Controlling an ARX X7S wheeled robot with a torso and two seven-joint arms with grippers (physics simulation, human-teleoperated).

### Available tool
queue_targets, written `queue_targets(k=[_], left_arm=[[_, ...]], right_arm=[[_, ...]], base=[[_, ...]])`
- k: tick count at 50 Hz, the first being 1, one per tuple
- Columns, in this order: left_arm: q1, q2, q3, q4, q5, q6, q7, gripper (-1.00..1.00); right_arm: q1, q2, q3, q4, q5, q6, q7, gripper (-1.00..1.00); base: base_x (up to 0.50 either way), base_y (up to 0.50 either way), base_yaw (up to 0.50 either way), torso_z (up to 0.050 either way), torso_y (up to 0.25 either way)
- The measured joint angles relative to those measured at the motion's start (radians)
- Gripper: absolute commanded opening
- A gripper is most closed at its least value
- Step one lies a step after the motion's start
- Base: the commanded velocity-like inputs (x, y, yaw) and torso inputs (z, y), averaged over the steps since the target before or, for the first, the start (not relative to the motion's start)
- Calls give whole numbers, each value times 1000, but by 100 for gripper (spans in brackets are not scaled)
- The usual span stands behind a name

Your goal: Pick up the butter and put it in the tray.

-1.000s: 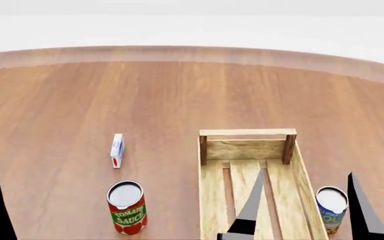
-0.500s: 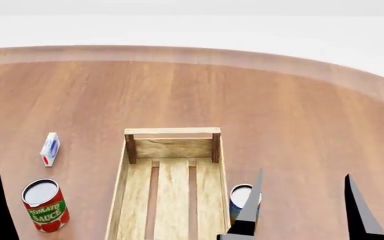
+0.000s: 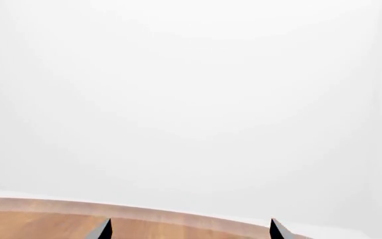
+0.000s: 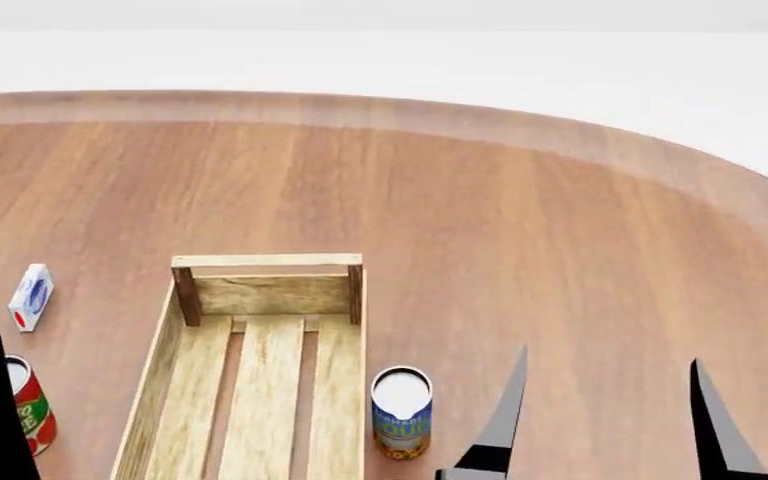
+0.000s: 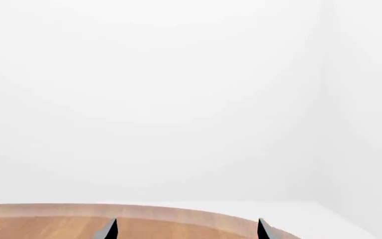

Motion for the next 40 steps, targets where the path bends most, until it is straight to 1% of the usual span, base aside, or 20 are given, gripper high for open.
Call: queue_targets(k=[3, 40], left_arm=[[0, -3, 1, 1, -2, 0, -3, 100], [-11, -34, 17, 1, -29, 3, -38, 100]], right_arm=[[-4, 4, -2, 0, -1, -5, 0, 100], [2, 50, -74, 13, -24, -26, -3, 100]], base=[[0, 0, 4, 0, 0], [0, 0, 500, 0, 0]])
